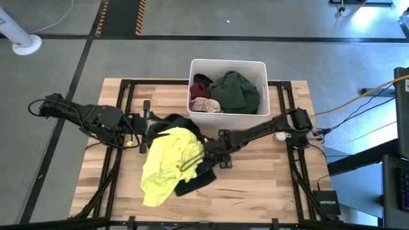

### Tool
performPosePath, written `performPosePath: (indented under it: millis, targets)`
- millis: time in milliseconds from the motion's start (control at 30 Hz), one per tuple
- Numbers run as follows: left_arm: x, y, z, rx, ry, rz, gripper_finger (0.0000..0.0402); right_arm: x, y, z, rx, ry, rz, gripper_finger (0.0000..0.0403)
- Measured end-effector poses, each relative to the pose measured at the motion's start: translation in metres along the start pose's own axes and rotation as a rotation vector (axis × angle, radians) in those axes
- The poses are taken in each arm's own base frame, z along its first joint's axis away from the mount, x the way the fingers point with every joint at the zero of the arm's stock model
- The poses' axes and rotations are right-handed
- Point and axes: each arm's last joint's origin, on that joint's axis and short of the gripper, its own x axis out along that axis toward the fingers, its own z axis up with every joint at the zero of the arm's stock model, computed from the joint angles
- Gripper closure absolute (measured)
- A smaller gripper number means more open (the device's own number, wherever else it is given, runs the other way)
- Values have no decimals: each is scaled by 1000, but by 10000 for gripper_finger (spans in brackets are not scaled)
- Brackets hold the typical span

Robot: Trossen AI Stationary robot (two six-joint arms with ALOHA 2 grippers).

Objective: Sort clothes
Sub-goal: Put the yellow shirt into the white laundry organizer

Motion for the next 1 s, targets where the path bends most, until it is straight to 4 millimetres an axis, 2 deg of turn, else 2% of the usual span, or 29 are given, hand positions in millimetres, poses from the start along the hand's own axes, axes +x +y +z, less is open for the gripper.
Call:
performPosePath:
  millis: [233, 500, 667, 833, 1000]
  targets:
    - [0, 0, -1, -3, 5, -1, 220, -25, 25, -24, -54, 91, -106, 189]
    - [0, 0, -1, -7, 5, -1, 220, -56, 38, -42, -74, 78, -177, 189]
    - [0, 0, 0, -2, 4, -1, 220, -86, 39, -47, -15, -56, -169, 189]
    - [0, 0, 0, 0, 2, 0, 220, -114, 42, -39, 14, -308, -124, 189]
    - [0, 0, 0, -1, 2, 0, 220, -120, 46, -19, -48, -507, -108, 189]
